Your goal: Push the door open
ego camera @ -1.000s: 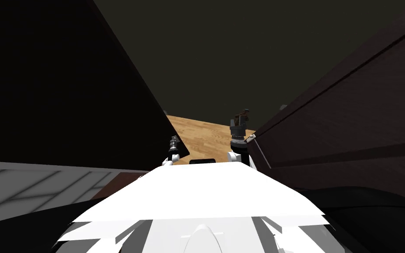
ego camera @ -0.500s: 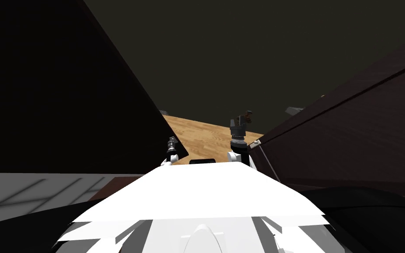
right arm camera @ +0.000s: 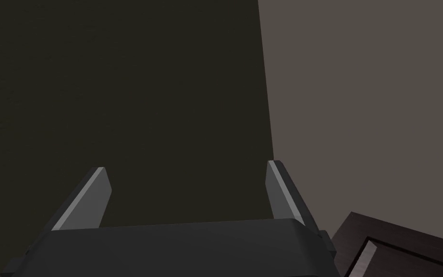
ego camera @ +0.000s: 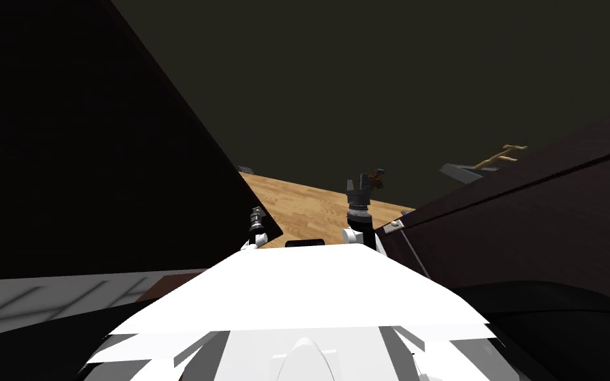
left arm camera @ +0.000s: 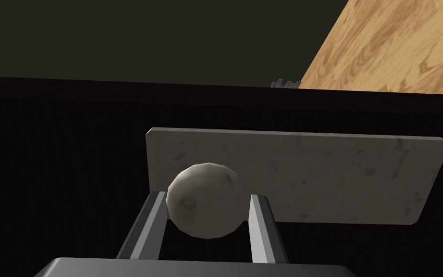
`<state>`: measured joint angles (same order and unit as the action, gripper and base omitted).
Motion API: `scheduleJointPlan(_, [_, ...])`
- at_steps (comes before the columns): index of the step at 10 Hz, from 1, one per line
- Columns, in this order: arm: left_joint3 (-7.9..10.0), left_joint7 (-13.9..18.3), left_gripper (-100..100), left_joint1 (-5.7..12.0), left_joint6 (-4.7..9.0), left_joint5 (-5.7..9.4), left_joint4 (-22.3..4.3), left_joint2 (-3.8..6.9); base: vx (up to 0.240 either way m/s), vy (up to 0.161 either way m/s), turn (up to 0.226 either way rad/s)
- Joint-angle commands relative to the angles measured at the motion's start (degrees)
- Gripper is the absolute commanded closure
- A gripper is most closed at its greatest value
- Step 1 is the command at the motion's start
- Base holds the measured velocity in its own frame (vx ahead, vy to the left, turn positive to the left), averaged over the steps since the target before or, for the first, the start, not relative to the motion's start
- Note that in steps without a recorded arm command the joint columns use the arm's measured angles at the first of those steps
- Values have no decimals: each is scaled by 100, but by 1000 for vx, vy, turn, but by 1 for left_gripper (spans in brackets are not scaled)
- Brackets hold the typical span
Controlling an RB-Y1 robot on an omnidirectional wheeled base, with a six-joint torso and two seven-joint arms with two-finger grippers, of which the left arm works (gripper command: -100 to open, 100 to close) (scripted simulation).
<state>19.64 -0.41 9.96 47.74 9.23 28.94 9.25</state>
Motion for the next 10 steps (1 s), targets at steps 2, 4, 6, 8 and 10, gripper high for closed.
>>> scheduleJointPlan(2, [154, -73, 100, -54, -46, 90, 138, 20, 200, 0, 45])
scheduleJointPlan(4, [275, -121, 100, -67, -37, 163, 127, 44, 226, 6, 40])
scheduleJointPlan(6, [275, -121, 100, -67, -37, 163, 127, 44, 80, -3, 15])
scheduleJointPlan(8, [421, -178, 100, -83, -25, 251, 115, 72, 157, -16, 43])
scheduleJointPlan(10, [536, -223, 100, -95, -15, 321, 105, 94, 192, -16, 52])
